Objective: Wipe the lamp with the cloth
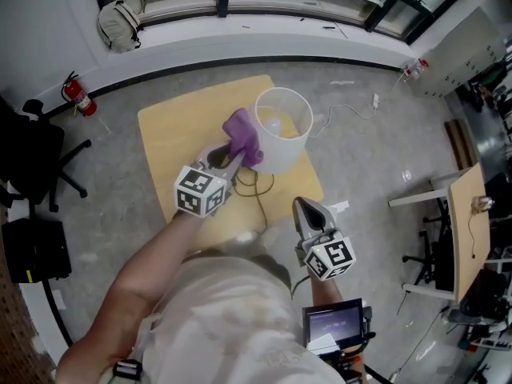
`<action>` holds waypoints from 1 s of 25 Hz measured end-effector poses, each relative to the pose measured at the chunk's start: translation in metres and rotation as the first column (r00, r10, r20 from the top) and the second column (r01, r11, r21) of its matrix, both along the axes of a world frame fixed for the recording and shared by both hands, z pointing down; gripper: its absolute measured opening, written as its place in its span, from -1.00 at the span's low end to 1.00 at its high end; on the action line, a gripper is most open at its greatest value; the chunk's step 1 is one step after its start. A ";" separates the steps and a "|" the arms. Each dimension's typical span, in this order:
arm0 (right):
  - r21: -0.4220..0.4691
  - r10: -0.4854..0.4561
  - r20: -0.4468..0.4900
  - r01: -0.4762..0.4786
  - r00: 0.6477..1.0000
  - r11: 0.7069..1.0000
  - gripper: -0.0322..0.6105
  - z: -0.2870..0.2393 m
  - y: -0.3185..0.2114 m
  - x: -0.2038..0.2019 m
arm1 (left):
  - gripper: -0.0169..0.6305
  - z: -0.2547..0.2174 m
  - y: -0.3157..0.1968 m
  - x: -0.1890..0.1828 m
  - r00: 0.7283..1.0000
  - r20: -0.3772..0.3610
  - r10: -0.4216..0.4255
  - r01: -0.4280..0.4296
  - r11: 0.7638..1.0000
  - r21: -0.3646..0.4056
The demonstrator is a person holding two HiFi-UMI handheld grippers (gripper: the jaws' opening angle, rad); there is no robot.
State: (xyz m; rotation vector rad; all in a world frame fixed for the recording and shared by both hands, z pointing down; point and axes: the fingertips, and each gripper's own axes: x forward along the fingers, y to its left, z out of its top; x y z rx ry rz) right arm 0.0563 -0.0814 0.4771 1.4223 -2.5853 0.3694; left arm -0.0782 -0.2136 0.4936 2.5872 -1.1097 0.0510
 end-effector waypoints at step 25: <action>-0.007 -0.001 0.003 0.001 1.000 1.000 -0.86 0.002 -0.006 0.018 | -0.66 -0.077 -0.048 -0.022 0.976 -0.077 0.202 -0.197 0.978 0.061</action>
